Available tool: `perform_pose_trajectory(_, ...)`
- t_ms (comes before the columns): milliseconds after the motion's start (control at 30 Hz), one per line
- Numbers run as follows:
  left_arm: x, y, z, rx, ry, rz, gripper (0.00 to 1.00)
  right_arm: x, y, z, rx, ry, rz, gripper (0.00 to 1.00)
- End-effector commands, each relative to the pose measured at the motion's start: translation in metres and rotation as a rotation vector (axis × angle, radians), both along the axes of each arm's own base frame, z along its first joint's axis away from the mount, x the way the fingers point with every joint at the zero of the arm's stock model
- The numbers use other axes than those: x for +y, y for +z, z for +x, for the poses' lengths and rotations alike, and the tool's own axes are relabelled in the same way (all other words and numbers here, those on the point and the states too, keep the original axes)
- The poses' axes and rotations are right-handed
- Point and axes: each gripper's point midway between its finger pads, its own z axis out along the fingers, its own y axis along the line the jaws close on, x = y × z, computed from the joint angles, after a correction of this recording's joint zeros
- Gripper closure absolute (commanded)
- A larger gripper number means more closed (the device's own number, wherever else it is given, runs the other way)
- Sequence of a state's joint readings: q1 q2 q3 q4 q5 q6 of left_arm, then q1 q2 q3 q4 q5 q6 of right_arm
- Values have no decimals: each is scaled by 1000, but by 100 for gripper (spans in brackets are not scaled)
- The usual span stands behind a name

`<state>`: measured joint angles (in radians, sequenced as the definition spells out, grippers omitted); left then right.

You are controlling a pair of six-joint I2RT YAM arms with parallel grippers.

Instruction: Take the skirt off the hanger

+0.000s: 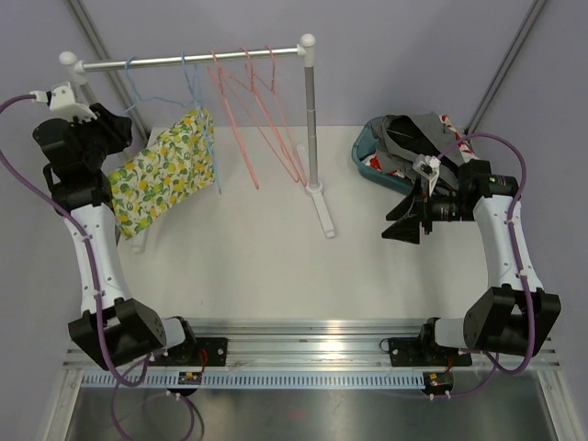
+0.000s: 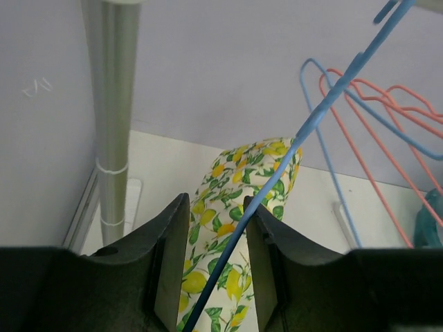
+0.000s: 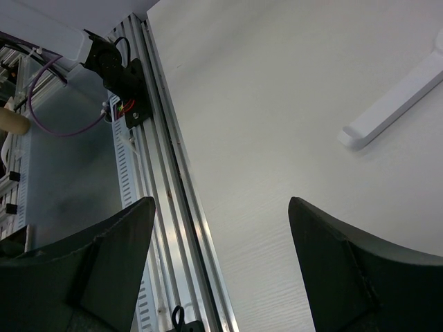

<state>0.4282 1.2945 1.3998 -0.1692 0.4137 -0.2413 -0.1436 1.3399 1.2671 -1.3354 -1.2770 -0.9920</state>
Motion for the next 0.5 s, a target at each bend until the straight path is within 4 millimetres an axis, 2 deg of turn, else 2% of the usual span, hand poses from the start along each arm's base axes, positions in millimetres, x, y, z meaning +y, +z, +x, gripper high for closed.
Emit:
perform_pose_trajectory(0, -24, 78, -25, -211, -29, 49, 100, 2, 12, -9, 15, 2, 36, 15)
perform_pose_trajectory(33, -24, 83, -31, -225, -9, 52, 100, 2, 11, -8, 17, 2, 36, 15)
perform_pose_trajectory(167, -25, 70, -33, -211, -5, 56, 100, 1, 10, -7, 27, -1, 38, 16)
perform_pose_trajectory(467, -28, -7, -20, -84, -65, 33, 100, 0, 9, -6, 35, -3, 42, 16)
